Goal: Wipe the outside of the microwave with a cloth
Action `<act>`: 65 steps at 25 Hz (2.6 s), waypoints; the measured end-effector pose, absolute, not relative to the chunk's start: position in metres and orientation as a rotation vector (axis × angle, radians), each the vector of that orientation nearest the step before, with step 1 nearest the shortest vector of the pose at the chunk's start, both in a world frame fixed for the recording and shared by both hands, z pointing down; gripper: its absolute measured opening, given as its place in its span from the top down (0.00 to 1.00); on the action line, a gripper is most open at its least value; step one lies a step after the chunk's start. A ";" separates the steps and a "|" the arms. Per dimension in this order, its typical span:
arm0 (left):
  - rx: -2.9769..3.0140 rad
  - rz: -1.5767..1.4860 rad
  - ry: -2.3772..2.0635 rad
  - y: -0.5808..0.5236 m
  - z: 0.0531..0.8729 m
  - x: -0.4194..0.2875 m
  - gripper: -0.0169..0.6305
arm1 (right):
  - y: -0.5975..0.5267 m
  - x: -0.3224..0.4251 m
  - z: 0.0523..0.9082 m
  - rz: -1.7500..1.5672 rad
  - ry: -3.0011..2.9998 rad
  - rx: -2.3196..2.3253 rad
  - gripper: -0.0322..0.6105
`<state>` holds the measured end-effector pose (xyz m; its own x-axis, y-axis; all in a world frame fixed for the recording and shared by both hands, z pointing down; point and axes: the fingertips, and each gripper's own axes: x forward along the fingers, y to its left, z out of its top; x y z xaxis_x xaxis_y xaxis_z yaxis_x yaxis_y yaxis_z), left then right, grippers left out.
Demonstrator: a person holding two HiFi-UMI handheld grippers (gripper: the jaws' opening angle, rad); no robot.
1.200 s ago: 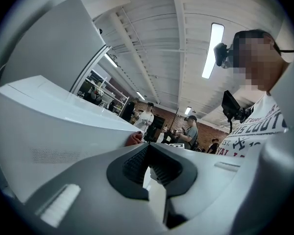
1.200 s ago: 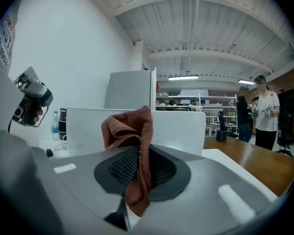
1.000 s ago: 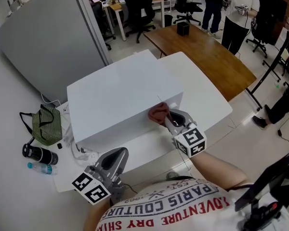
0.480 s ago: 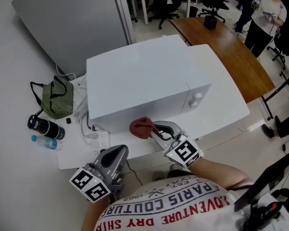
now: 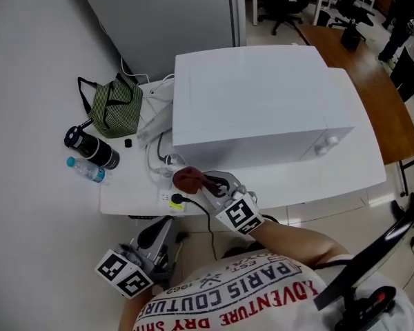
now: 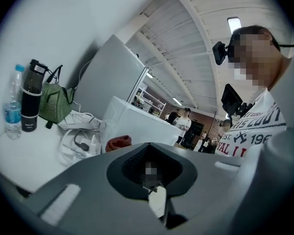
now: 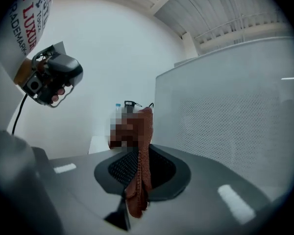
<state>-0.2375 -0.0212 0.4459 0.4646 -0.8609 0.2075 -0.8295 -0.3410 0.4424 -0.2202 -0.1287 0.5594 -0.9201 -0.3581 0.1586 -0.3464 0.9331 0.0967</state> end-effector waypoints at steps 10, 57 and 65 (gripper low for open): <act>2.185 -0.106 -1.423 -0.022 0.452 -0.246 0.96 | -0.151 -0.222 0.596 -0.117 -2.824 0.564 0.88; 2.429 0.046 -0.919 -0.129 0.443 -0.036 0.97 | -0.164 0.084 0.481 0.314 -2.743 0.698 0.88; 2.460 0.026 -0.948 -0.111 0.429 -0.030 0.96 | -0.126 0.054 0.428 0.347 -2.835 0.492 0.88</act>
<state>-0.0304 -0.1105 0.4288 0.7573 -0.6245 0.1910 -0.6340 -0.6328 0.4446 0.0536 -0.1257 0.4276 -0.9137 -0.2984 0.2759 -0.3561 0.9150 -0.1898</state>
